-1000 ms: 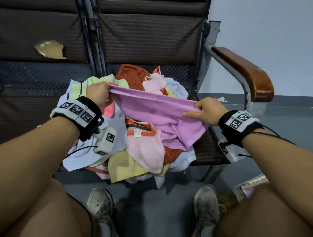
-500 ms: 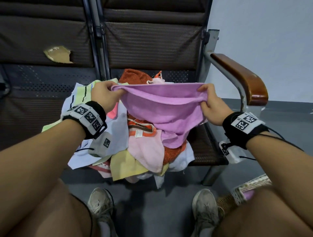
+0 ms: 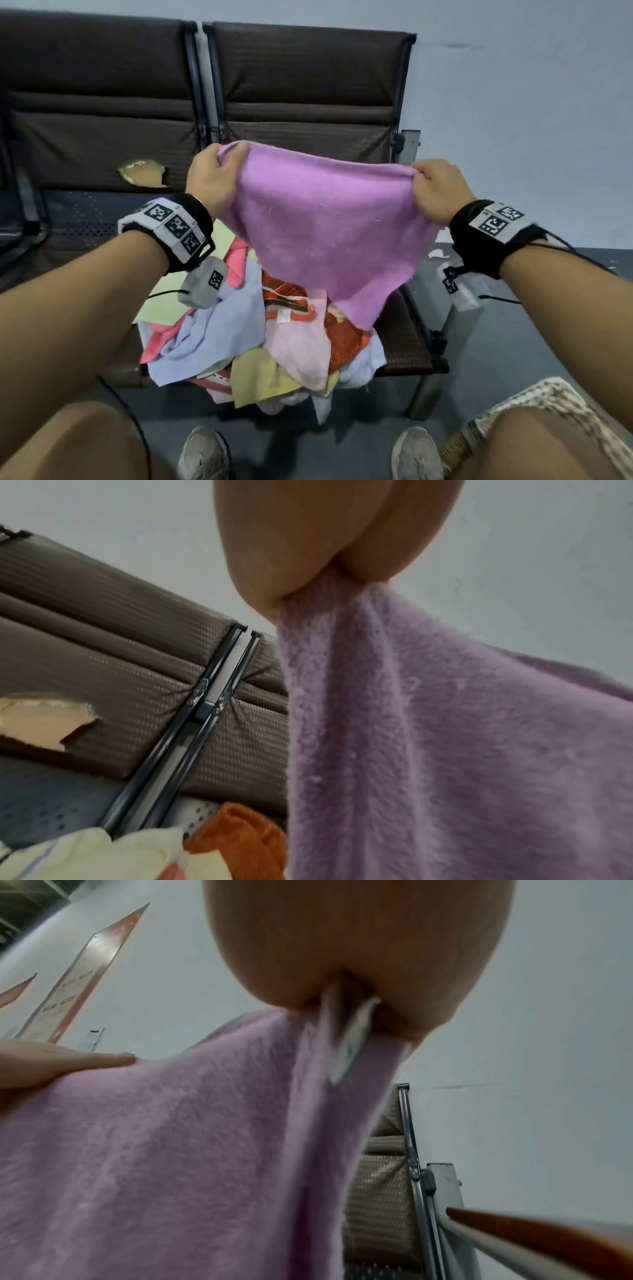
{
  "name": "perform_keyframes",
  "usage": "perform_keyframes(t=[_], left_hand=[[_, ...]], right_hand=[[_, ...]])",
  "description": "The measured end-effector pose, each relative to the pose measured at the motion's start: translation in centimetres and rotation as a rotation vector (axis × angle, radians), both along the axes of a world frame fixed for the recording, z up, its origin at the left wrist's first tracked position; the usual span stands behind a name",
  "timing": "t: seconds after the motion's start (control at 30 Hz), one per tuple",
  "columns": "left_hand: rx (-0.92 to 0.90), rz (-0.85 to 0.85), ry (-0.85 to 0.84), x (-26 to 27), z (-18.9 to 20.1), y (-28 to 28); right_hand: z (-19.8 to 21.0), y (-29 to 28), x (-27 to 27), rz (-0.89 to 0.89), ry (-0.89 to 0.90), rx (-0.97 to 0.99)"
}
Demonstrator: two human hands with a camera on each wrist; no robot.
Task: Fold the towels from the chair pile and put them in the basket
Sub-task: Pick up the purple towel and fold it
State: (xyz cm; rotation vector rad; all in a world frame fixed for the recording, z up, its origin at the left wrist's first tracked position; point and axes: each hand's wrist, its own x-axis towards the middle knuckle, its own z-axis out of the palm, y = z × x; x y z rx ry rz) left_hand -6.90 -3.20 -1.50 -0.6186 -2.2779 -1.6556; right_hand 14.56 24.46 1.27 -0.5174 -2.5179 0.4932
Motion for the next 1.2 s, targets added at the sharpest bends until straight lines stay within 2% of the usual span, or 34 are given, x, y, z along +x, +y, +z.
perform_keyframes(t=[0.1,0.2,0.27,0.37,0.47,0.57,0.63,0.73,0.8,0.87,0.93,1.0,1.03,1.1,1.17,1.2], left_hand=[[-0.060,-0.021,0.047,-0.1,2.0,-0.9],[-0.013,-0.013,0.032,-0.5,3.1,-1.5],[0.041,-0.014,-0.029,-0.6,3.6,-1.5],[0.125,0.000,-0.150,0.2,4.2,-0.7],[0.322,0.001,-0.331,1.8,5.0,1.5],[0.448,-0.141,-0.491,5.1,6.0,4.0],[0.389,-0.238,-0.502,7.9,6.2,5.6],[0.249,-0.446,-0.411,11.7,5.7,7.1],[0.155,-0.562,-0.365,13.0,5.5,7.2],[0.187,-0.606,-0.454,13.2,5.7,6.8],[0.225,-0.560,-0.490,12.4,5.8,6.4],[0.197,-0.433,-0.364,11.1,5.5,6.1],[0.191,-0.422,-0.324,10.6,5.3,6.0],[0.151,-0.610,-0.331,10.1,5.1,5.6],[0.107,-0.828,-0.418,9.7,5.1,5.4],[0.101,-0.856,-0.483,9.4,5.2,5.4]], right_hand=[[2.7,0.0,0.2,-0.042,0.087,-0.084],[4.0,0.2,0.4,-0.017,0.057,-0.259],[4.4,0.3,0.5,0.025,0.059,-0.410],[4.8,-0.1,0.1,-0.007,0.086,-0.596],[4.9,-1.5,-0.9,-0.075,0.125,-0.744],[5.0,-3.7,-1.9,-0.056,0.083,-0.840],[5.0,-5.2,-2.6,0.011,0.086,-0.917],[5.3,-7.7,-2.6,0.209,0.020,-1.105],[5.3,-8.5,-2.4,0.251,0.006,-1.103],[5.1,-8.5,-2.1,0.195,0.044,-1.031],[5.0,-8.1,-1.8,0.176,0.022,-0.961],[5.0,-7.8,-1.5,0.258,-0.048,-0.880],[5.1,-7.7,-1.3,0.317,-0.083,-0.846],[5.5,-7.8,-1.0,0.423,-0.119,-0.860],[5.7,-7.5,-1.2,0.480,-0.125,-0.895],[5.9,-7.2,-1.4,0.486,-0.117,-0.892]])
